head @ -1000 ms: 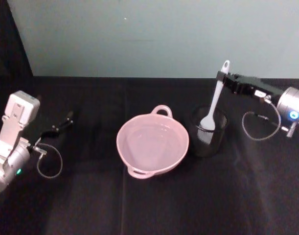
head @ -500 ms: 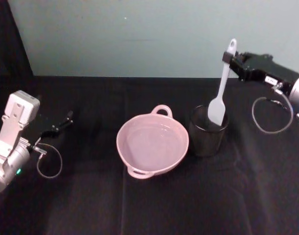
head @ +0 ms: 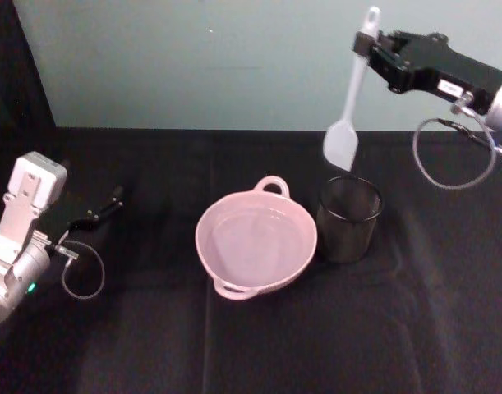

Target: Use the one hand to pick up the spoon and stir the clear water in the bowl.

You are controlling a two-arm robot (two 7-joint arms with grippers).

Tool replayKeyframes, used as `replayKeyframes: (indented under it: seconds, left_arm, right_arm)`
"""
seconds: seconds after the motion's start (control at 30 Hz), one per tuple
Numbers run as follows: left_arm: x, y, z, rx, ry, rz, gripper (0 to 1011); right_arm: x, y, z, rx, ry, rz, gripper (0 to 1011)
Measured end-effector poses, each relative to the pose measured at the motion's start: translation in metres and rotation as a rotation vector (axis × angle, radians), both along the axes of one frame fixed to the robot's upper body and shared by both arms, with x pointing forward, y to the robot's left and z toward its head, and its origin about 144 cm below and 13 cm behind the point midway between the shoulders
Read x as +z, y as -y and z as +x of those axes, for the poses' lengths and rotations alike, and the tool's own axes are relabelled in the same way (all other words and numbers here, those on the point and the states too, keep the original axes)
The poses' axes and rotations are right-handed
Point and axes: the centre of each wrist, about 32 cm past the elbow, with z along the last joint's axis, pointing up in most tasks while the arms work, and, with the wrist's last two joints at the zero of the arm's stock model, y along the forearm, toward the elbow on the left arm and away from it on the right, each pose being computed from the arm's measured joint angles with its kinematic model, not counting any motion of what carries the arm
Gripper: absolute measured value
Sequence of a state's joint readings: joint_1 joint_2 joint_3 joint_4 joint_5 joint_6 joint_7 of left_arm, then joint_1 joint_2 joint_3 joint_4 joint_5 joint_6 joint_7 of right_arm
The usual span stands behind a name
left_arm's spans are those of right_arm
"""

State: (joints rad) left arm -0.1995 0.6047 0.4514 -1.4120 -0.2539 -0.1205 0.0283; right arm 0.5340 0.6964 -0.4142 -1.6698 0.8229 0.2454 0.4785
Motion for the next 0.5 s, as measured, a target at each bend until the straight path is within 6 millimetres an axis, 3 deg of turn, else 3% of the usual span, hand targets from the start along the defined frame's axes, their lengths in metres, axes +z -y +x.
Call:
replayKeyframes:
  seconds: [0.23,0.37,0.5]
  left_arm:
    - [0.000,0.000,0.000,0.000,0.000,0.000,1011]
    - [0.000,0.000,0.000,0.000,0.000,0.000,1011]
    - [0.000,0.000,0.000,0.000,0.000,0.000,1011]
  right_arm:
    - [-0.002,-0.025,0.012,0.104,-0.043,0.007,123]
    - [-0.025,-0.044,0.022,0.177,-0.083,-0.011,123]
    - [-0.048,-0.050,0.031,0.219,-0.104,-0.012,123]
